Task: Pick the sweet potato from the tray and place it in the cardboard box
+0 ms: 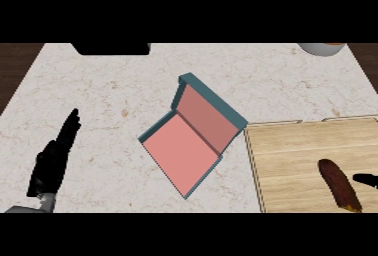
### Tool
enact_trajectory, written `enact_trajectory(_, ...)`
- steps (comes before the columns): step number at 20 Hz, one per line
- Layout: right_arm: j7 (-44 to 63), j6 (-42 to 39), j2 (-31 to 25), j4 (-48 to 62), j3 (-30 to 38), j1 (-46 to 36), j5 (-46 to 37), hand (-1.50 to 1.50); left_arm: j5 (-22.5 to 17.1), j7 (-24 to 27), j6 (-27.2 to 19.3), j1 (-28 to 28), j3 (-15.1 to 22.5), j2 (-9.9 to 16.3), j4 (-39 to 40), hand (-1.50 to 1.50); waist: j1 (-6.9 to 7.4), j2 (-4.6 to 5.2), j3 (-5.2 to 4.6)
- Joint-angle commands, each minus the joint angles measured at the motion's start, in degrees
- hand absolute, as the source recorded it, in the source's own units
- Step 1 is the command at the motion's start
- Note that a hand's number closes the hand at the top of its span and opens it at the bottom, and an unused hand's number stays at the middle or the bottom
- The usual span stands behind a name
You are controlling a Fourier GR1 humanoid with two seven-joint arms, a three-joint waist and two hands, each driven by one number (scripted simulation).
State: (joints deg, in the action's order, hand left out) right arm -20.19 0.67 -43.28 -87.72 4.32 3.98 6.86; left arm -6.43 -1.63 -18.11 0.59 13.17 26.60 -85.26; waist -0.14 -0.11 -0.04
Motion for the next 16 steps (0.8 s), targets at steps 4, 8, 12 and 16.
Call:
enact_trajectory(4, 6.8, -9.5, -17.0, -2.8, -2.4, 3.7, -10.2, -1.5, 0.4, 1.0, 0.4, -0.1, -0.6, -0.4, 1.4, 0.0, -0.14, 0.12, -0.17)
enact_trajectory(8, 15.4, -13.1, -19.8, -8.8, -8.3, 5.9, -15.1, -1.5, 1.4, -1.9, -1.9, -1.0, 0.0, -1.1, -3.2, 0.0, 0.42, -0.09, -0.07)
enact_trajectory(12, 20.8, -20.0, -23.0, -14.7, -7.3, 7.8, -13.0, -1.5, 1.1, -1.7, 0.3, -0.1, -1.0, -0.8, -1.4, 0.0, -0.57, -0.07, -0.06)
enact_trajectory(16, 31.1, -20.1, -16.9, -19.2, -10.6, 4.7, -16.7, -1.5, 0.1, 0.4, 3.6, -1.0, -3.8, -0.1, -0.1, 0.0, 0.29, 0.1, -0.01)
